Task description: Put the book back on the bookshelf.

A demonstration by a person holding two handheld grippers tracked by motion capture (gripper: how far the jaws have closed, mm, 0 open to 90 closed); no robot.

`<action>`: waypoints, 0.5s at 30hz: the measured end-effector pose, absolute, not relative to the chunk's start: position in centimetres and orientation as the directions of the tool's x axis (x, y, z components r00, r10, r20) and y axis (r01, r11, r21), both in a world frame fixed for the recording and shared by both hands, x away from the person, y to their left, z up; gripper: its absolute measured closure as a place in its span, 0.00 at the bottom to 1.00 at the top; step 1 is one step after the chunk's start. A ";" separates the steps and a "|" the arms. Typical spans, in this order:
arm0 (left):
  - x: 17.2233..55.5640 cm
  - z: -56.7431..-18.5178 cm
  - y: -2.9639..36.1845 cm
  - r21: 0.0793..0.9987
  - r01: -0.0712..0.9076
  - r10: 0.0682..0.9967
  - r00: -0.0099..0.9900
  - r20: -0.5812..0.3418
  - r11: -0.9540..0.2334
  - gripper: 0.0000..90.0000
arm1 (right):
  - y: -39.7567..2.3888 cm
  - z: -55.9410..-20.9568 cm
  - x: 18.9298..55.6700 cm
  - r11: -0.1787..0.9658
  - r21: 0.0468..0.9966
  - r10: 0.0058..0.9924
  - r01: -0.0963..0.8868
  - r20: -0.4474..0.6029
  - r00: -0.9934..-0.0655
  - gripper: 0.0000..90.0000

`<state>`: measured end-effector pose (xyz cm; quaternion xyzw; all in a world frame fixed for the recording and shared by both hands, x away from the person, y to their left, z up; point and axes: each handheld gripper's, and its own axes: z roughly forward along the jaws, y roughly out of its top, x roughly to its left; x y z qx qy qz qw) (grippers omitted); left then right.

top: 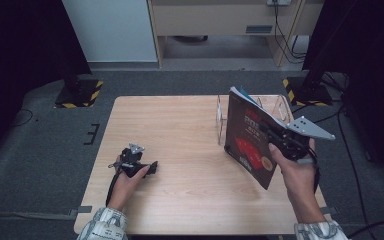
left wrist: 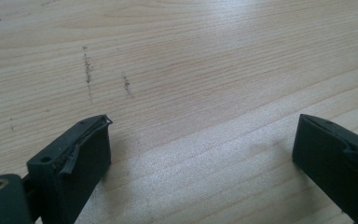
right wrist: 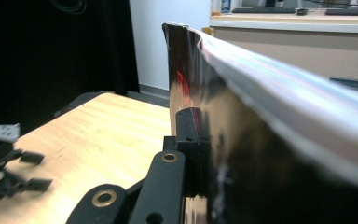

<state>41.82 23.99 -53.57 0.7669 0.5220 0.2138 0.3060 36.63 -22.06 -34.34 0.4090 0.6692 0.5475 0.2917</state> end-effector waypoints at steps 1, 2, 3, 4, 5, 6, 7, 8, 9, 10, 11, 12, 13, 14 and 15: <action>41.8 -53.6 24.0 0.693 0.670 0.931 0.364 0.009 -0.268 0.04 | -21.9 -34.3 36.9 0.061 0.972 0.870 0.227 0.060 -0.489 0.97; 41.8 -53.6 24.0 0.693 0.669 0.931 0.364 0.008 -0.268 0.04 | -21.8 -34.2 37.1 0.062 0.972 0.874 0.226 0.057 -0.483 0.97; 41.8 -53.6 24.0 0.693 0.669 0.931 0.365 0.008 -0.268 0.04 | -21.6 -34.1 37.4 0.062 0.973 0.879 0.224 0.053 -0.475 0.97; 41.8 -53.6 24.0 0.692 0.669 0.931 0.366 0.008 -0.269 0.04 | -21.4 -34.1 37.7 0.063 0.973 0.883 0.224 0.050 -0.466 0.97; 41.8 -53.6 23.9 0.692 0.669 0.930 0.367 0.009 -0.271 0.04 | -21.2 -34.0 38.0 0.059 0.973 0.889 0.225 0.051 -0.454 0.97; 41.8 -53.6 23.9 0.692 0.668 0.929 0.369 0.009 -0.272 0.04 | -21.0 -33.9 38.3 0.062 0.972 0.894 0.226 0.047 -0.447 0.97; 41.8 -53.6 23.9 0.692 0.668 0.929 0.371 0.009 -0.274 0.04 | -20.7 -33.9 38.7 0.064 0.972 0.899 0.227 0.043 -0.436 0.97; 41.8 -53.6 23.9 0.693 0.667 0.928 0.371 0.009 -0.274 0.04 | -20.5 -33.9 39.0 0.064 0.971 0.903 0.229 0.042 -0.428 0.97; 41.8 -53.6 23.8 0.693 0.667 0.928 0.372 0.009 -0.274 0.04 | -20.3 -33.9 39.2 0.067 0.971 0.906 0.231 0.038 -0.422 0.97; 41.8 -53.6 23.8 0.693 0.666 0.928 0.373 0.009 -0.275 0.04 | -20.0 -33.9 39.5 0.070 0.971 0.909 0.230 0.033 -0.415 0.97; 41.8 -53.6 23.8 0.693 0.666 0.927 0.374 0.008 -0.275 0.04 | -19.8 -33.9 39.8 0.067 0.970 0.912 0.232 0.034 -0.409 0.97; 41.8 -53.6 23.8 0.694 0.666 0.927 0.375 0.008 -0.275 0.04 | -19.5 -33.9 40.0 0.065 0.971 0.916 0.231 0.034 -0.400 0.97; 41.8 -53.6 23.8 0.694 0.666 0.927 0.375 0.008 -0.276 0.04 | -19.3 -33.9 40.3 0.061 0.971 0.919 0.232 0.036 -0.393 0.97; 41.8 -53.6 23.8 0.694 0.665 0.926 0.376 0.008 -0.276 0.04 | -19.0 -33.9 40.6 0.061 0.971 0.921 0.232 0.035 -0.387 0.97; 41.8 -53.6 23.7 0.694 0.665 0.926 0.377 0.008 -0.277 0.04 | -18.8 -33.9 40.9 0.061 0.971 0.924 0.232 0.033 -0.381 0.97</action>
